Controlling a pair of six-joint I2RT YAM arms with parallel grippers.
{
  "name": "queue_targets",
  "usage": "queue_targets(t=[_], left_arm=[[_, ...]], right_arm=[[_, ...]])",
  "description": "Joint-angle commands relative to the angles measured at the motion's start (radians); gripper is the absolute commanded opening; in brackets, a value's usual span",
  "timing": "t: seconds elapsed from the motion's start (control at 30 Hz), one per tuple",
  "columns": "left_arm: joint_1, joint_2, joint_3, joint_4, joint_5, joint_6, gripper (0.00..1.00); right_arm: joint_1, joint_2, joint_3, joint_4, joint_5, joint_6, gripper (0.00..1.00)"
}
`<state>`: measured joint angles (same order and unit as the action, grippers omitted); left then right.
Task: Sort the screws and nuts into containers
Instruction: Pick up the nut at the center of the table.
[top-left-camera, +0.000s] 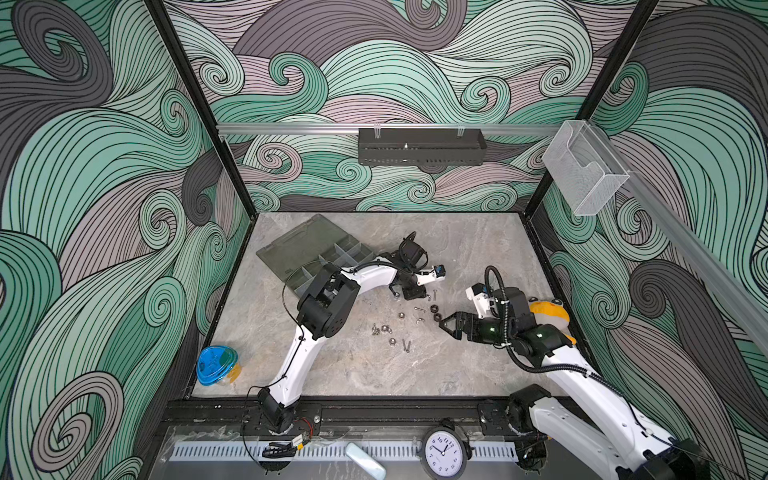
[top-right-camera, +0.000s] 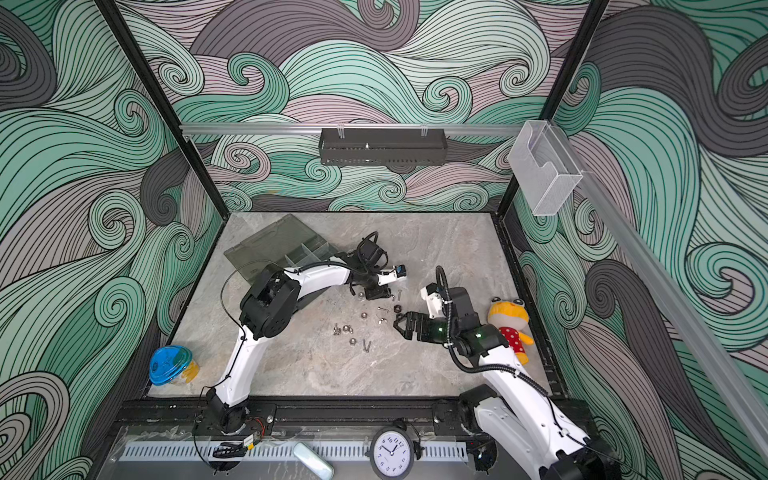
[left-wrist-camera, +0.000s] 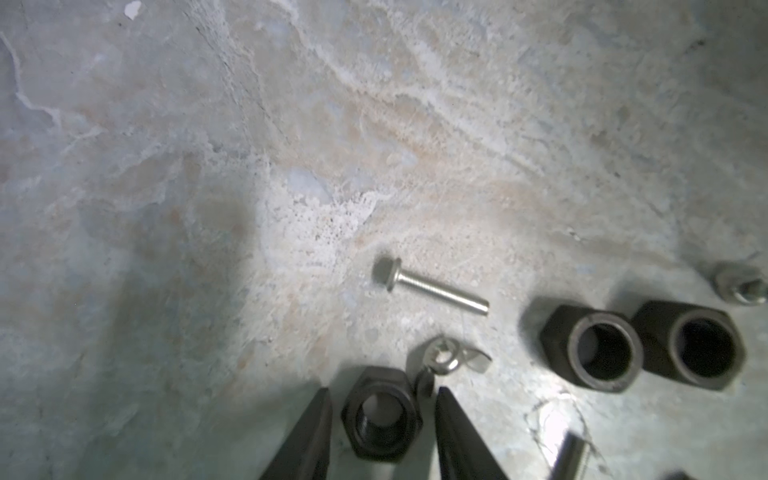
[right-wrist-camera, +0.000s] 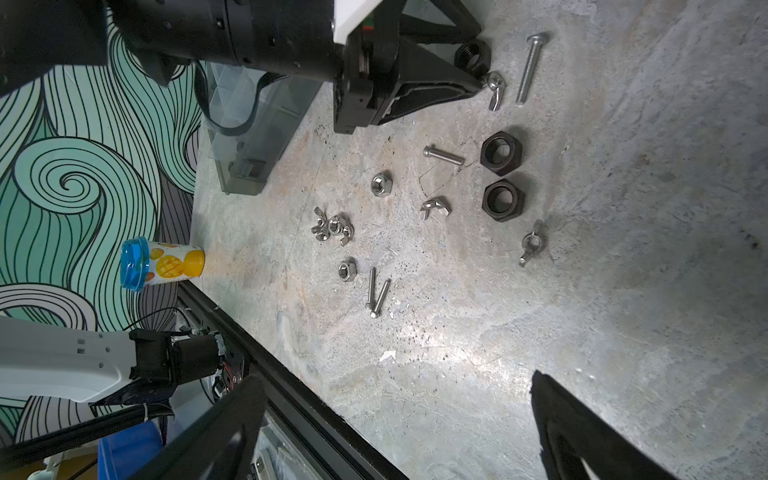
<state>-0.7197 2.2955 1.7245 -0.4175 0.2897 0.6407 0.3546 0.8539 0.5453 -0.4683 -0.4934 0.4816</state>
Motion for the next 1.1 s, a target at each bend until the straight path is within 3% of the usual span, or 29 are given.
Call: queue_targets(t=[0.0,0.23,0.63,0.9,1.07], left_arm=[[-0.013,0.036,0.037,-0.065,-0.027,0.023,0.42],[-0.017,0.036,0.06,-0.126,-0.048,0.018,0.35],[-0.017,-0.044,-0.052,-0.07,-0.128,0.027,0.21],[0.0,-0.225,-0.186,0.013,-0.206,0.001,0.18],[0.076,-0.411,-0.317,0.029,-0.211,-0.036,0.17]], right_arm=[[-0.009,-0.003,-0.004,0.01,-0.019,-0.016,1.0],[-0.014,-0.007,-0.006,0.01,-0.02,-0.011,1.0],[-0.015,-0.002,-0.007,0.025,-0.029,0.0,1.0],[-0.013,0.019,-0.017,0.069,-0.05,0.024,1.0],[0.011,0.06,0.004,0.104,-0.061,0.025,1.0]])
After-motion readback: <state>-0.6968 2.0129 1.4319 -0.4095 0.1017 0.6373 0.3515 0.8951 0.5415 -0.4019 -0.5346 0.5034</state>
